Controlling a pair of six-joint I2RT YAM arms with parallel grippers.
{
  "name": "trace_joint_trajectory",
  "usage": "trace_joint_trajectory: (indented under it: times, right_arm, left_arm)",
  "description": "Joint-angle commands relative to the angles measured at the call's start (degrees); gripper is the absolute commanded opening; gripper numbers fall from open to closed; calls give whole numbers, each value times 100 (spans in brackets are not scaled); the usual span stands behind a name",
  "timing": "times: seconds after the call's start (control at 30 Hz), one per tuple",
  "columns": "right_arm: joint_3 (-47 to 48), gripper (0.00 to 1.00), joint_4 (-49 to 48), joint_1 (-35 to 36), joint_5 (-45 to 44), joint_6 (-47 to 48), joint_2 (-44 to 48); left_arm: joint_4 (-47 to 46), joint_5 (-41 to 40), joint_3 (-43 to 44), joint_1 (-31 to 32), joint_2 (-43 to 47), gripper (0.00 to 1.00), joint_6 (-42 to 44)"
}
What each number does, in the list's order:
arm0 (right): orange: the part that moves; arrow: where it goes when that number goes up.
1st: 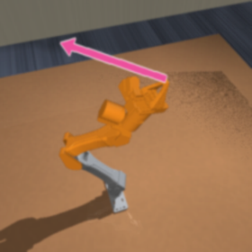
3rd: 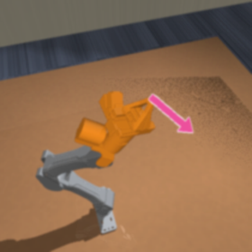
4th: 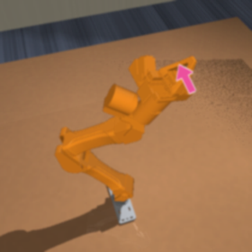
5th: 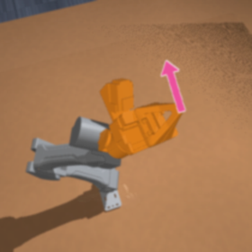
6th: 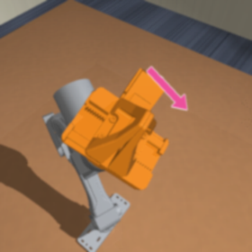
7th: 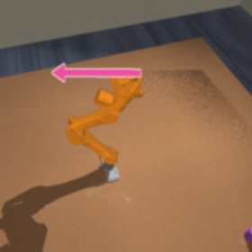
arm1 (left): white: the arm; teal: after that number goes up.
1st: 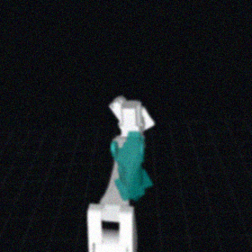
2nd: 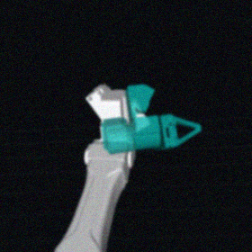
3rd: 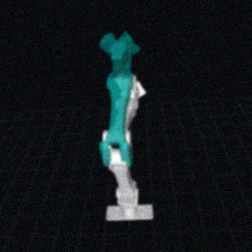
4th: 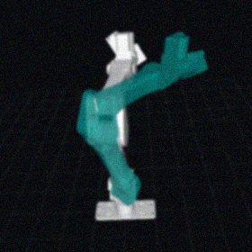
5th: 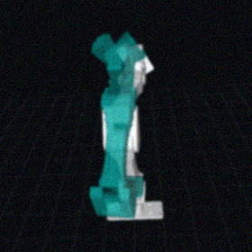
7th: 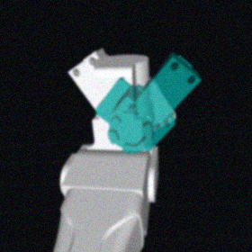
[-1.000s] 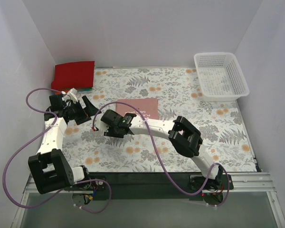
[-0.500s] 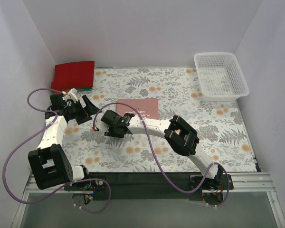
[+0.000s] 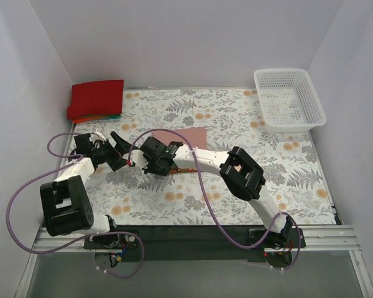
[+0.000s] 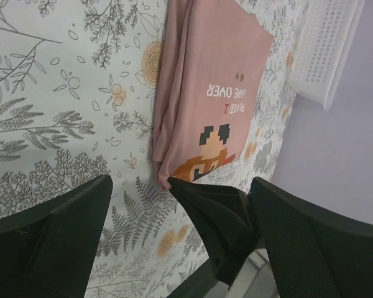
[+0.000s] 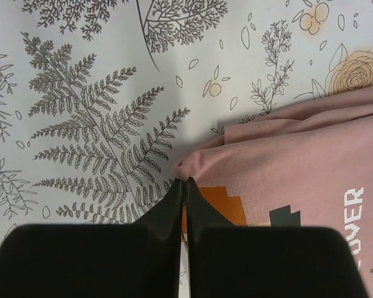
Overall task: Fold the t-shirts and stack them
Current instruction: Neatly place the folded tshirt to the corner
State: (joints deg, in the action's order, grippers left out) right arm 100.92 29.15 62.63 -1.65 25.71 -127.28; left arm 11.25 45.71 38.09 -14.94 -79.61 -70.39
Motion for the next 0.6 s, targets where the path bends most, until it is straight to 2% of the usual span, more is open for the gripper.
trace_joint_trajectory:
  times: [0.0, 0.17, 0.57]
  right_arm:
    - [6, 1, -207, -259, 683, -145, 520]
    - [94, 1, -234, -400, 956, -207, 573]
    - [454, 1, -216, -559, 1290, -479, 652]
  left_arm:
    - [-1017, 53, -99, 359, -334, 94, -650]
    - [-1660, -212, -258, 676, -809, 95, -1152]
    - [-2196, -730, -249, 1318, -1733, 96, -1925]
